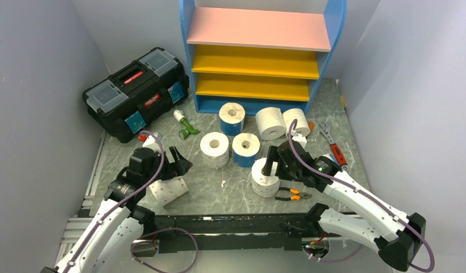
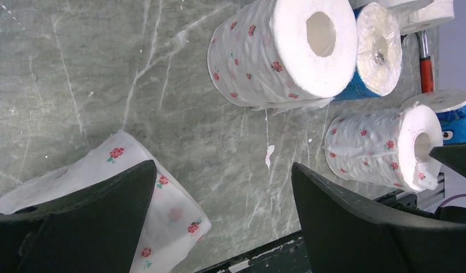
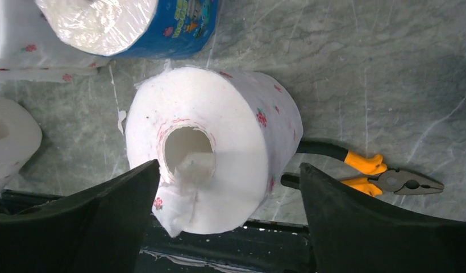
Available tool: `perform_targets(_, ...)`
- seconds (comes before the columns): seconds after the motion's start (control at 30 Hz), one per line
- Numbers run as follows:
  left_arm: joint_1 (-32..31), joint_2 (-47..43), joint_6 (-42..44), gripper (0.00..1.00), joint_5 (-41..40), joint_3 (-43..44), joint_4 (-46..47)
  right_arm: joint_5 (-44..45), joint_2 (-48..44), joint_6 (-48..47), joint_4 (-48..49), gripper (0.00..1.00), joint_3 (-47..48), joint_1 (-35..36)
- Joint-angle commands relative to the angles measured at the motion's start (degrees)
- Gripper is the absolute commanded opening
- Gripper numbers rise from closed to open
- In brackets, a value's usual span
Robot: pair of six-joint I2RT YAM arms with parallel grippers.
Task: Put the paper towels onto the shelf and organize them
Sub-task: Adjust the paper towel at the center of the board.
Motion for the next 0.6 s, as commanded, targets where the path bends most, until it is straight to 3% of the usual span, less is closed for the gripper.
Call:
perform_targets(0.0, -0.10, -0.09, -0.65, 0.96, 1.41, -0.40, 1.91, 4.04, -4.59, 6.18, 1.04, 0.99, 1.21, -0.20)
perform_targets(0.2, -0.10, -0.49, -1.09, 0.95, 1.90, -1.09, 3.22, 3.70, -11.06, 5.38, 4.29, 0.99, 2.42, -0.86)
perform_targets(0.3, -0.15, -0.48, -1.64, 0.96, 2.00, -1.36, 3.71, 5.10, -15.03, 6.09, 5.75, 0.88, -0.32, -0.99)
perform_targets(0.4, -0.14, 0.08, -2.06, 0.95, 2.76, -1.40, 4.84, 5.28, -10.57, 9.32, -1.28, 0.75, 0.38, -3.33)
perform_targets(0.57, -0.14, 2.39, -1.79, 0.95, 3.86, -0.83, 5.72, -1.10, -4.63, 7.12, -2.22, 0.74, 1.66, -4.54)
